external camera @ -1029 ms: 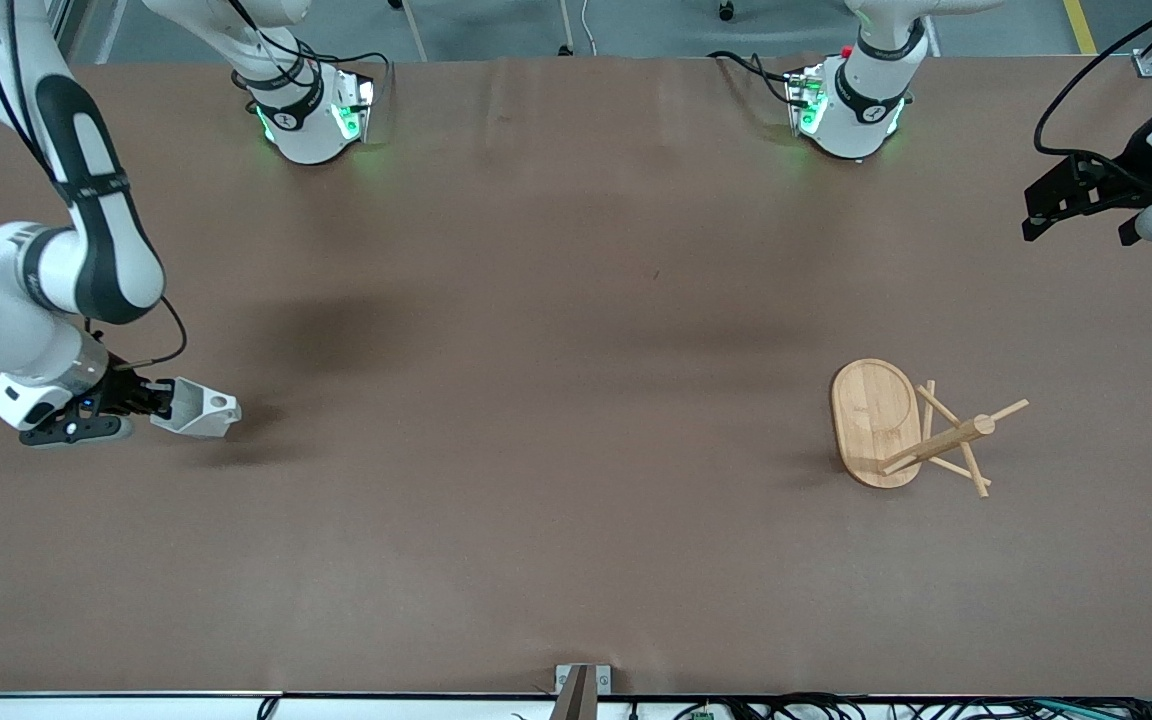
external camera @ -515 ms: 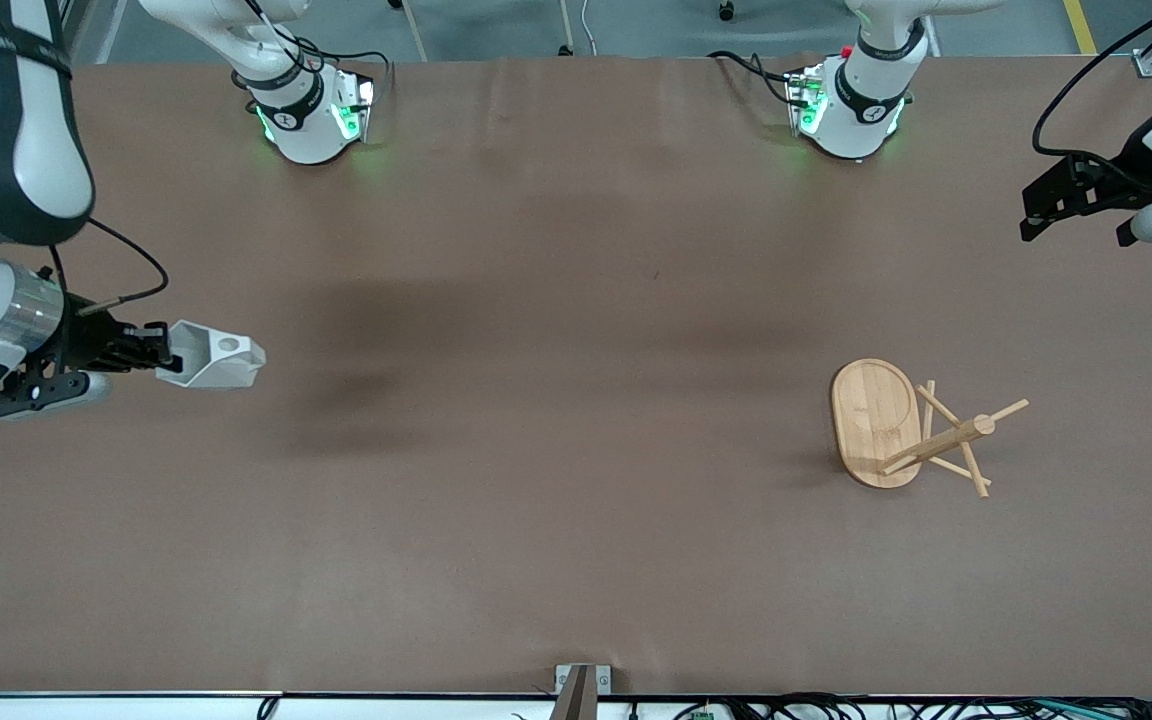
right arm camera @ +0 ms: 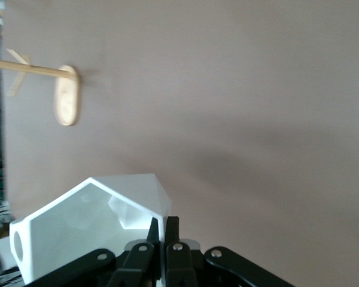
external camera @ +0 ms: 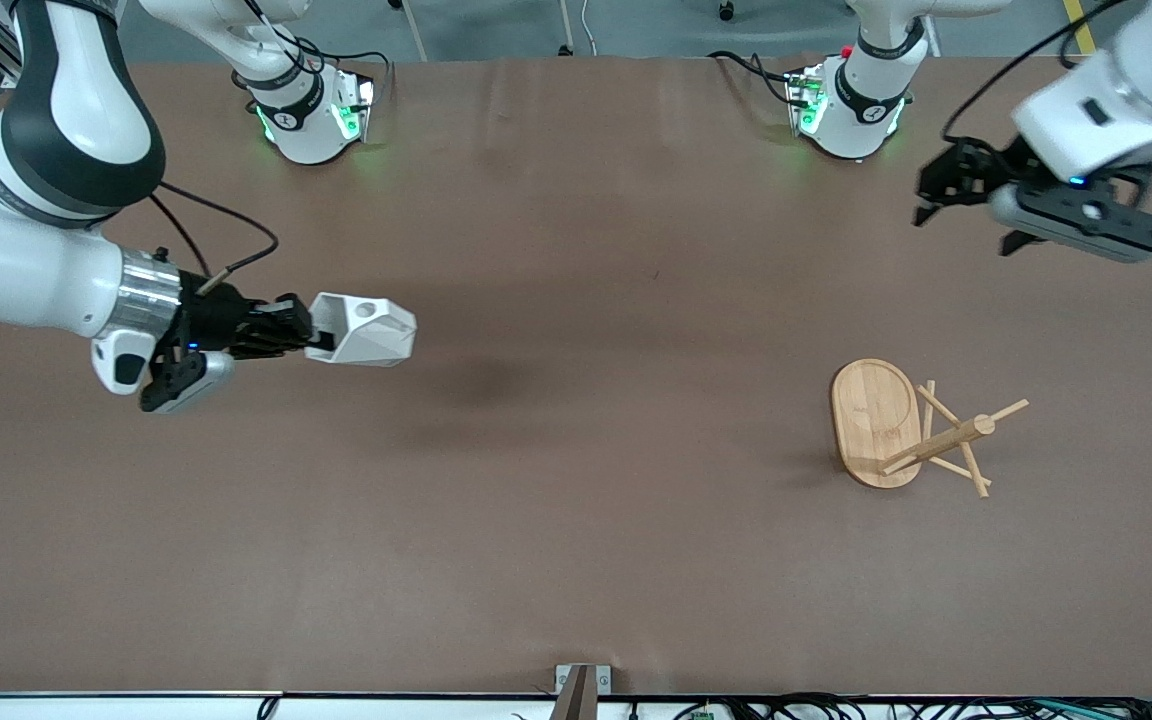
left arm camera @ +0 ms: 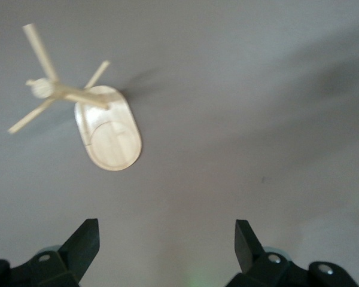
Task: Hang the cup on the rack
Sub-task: 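Lift the cup with the right gripper while the left gripper approaches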
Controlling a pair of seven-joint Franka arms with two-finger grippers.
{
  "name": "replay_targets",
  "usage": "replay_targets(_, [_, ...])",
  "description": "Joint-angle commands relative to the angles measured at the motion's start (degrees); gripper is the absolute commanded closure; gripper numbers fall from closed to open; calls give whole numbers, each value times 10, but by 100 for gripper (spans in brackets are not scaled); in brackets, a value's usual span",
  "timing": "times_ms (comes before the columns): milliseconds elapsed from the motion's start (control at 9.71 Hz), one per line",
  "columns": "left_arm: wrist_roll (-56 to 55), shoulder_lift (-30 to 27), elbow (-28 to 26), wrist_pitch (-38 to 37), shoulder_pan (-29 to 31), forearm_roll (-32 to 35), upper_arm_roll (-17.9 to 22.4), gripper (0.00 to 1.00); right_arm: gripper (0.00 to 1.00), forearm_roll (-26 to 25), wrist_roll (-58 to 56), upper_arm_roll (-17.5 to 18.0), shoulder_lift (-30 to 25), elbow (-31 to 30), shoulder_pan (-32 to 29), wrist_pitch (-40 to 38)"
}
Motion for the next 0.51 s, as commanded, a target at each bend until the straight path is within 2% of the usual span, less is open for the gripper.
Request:
replay_targets(0, [57, 11, -12, 38, -52, -20, -14, 0, 99, 89, 3, 42, 44, 33, -16, 15])
replay_targets(103, [82, 21, -13, 58, -71, -31, -21, 0, 99, 130, 2, 56, 66, 37, -17, 19])
replay_targets(412, [101, 47, -14, 133, -126, -32, -62, 0, 99, 180, 3, 99, 96, 48, -18, 16])
